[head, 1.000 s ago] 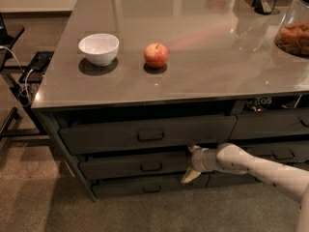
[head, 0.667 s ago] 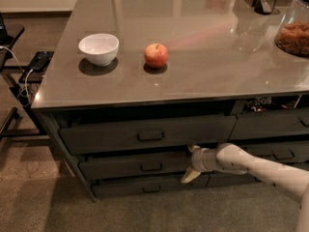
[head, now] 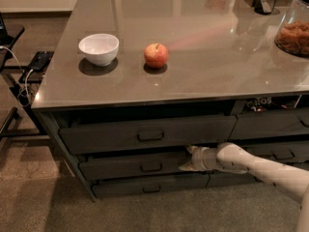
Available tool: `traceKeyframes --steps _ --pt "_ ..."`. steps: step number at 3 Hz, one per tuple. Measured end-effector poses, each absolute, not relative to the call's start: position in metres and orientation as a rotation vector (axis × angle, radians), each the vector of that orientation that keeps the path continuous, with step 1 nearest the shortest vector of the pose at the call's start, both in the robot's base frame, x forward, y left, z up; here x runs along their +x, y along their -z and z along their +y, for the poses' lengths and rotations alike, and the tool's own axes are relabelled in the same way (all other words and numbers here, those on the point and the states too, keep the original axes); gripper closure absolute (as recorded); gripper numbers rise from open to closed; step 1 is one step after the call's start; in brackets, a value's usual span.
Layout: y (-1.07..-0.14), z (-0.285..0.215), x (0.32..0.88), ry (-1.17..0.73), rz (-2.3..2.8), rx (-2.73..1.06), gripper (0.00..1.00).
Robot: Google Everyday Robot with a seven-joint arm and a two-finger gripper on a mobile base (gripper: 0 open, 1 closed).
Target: Open middle drawer
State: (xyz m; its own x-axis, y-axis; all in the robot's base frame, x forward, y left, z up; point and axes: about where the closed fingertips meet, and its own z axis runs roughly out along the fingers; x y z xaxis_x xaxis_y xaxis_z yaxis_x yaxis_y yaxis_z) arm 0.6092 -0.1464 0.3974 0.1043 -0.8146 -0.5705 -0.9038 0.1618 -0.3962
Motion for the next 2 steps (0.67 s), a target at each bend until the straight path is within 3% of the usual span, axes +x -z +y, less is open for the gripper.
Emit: traceKeyframes --steps 2 --pt "-0.3977 -0.1464 0.6096 -0.155 1.71 -1.654 0.89"
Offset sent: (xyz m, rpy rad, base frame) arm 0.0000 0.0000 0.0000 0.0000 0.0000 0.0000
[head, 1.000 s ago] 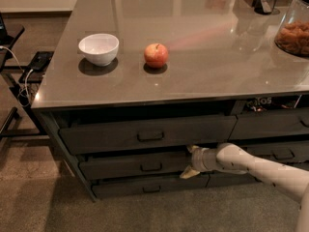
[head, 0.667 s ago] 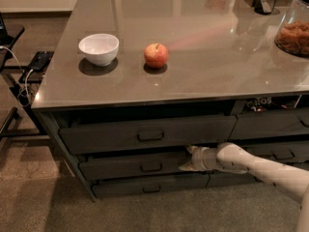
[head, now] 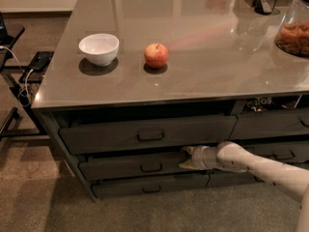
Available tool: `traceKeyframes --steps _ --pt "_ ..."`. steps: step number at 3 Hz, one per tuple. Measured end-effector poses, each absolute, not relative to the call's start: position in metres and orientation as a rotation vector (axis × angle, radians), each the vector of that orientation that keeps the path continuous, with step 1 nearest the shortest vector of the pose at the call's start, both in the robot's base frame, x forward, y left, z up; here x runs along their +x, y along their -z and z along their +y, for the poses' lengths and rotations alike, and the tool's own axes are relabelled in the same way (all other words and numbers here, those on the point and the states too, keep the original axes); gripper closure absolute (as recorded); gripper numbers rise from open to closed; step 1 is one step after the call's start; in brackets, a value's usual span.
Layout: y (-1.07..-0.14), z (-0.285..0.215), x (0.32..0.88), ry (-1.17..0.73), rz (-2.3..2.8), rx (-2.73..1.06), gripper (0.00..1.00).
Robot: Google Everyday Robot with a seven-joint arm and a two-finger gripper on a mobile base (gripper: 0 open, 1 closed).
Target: Open middle drawer
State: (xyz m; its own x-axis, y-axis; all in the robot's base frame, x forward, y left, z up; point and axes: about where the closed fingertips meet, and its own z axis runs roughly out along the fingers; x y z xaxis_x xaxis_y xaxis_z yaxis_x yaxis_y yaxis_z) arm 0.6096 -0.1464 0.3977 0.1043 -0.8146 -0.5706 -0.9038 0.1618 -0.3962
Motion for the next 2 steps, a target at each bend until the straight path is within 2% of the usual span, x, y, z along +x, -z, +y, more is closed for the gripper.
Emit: traceKeyframes --steps 1,2 --pt "-0.404 -0.1468 0.6161 -0.155 1.71 -1.654 1.0" --pt "-0.4068 -0.1471 0.6202 -0.155 1.71 -1.654 1.0"
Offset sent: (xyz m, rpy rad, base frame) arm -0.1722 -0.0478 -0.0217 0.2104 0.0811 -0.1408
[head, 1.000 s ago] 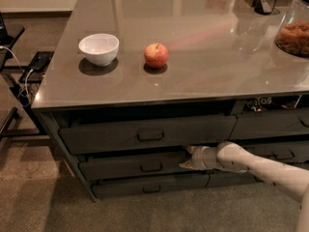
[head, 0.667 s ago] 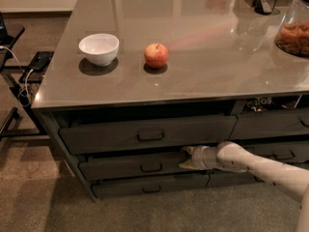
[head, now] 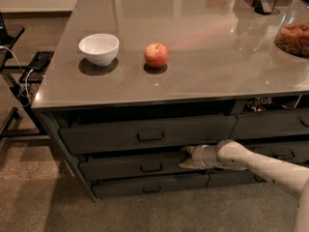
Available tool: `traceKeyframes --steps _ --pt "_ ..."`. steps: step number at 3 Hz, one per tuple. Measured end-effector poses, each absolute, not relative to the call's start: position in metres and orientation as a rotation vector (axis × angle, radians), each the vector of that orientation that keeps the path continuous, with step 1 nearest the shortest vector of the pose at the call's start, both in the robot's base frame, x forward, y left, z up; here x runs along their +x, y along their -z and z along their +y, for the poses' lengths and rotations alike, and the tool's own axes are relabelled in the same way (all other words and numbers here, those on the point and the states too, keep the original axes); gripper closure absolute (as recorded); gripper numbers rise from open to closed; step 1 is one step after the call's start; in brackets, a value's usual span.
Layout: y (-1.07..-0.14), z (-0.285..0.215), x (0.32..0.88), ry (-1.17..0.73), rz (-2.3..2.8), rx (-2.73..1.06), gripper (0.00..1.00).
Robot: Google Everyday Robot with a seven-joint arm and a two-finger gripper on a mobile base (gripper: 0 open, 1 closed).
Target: Open middle drawer
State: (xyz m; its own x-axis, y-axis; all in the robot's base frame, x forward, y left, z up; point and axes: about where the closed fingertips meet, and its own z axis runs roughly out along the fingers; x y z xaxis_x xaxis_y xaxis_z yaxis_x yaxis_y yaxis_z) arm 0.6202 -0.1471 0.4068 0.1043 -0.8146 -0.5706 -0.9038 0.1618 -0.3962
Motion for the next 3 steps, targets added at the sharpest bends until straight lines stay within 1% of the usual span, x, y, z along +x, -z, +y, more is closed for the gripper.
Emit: traceKeyframes --steps 2,3 --pt "-0.4074 -0.1481 0.6218 -0.157 1.714 -1.646 1.0" --pt "-0.408 -0.1486 0.6219 -0.157 1.716 -1.641 0.81"
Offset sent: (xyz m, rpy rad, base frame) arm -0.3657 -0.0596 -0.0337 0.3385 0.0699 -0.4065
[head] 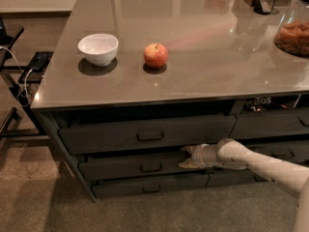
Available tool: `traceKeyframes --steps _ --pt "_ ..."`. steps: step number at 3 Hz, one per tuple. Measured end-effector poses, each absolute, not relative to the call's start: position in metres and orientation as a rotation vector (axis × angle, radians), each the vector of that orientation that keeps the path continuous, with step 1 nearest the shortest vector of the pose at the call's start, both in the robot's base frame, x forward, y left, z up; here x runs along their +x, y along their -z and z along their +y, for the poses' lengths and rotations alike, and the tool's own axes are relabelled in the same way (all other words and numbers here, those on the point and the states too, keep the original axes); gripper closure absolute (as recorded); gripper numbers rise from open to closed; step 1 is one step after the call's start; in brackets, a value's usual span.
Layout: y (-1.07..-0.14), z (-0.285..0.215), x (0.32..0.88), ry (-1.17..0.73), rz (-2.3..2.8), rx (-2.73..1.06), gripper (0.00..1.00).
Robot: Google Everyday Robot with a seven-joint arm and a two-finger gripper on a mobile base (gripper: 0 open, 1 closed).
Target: Open middle drawer
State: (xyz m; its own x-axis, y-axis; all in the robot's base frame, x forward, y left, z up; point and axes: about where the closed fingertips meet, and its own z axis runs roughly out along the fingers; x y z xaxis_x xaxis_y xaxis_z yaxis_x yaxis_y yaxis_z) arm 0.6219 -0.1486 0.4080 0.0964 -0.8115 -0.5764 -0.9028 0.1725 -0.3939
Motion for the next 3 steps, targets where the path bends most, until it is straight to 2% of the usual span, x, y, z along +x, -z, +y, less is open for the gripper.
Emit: traceKeyframes --steps 3 --pt "-0.403 -0.148 0.609 -0.205 1.695 -1.64 0.11"
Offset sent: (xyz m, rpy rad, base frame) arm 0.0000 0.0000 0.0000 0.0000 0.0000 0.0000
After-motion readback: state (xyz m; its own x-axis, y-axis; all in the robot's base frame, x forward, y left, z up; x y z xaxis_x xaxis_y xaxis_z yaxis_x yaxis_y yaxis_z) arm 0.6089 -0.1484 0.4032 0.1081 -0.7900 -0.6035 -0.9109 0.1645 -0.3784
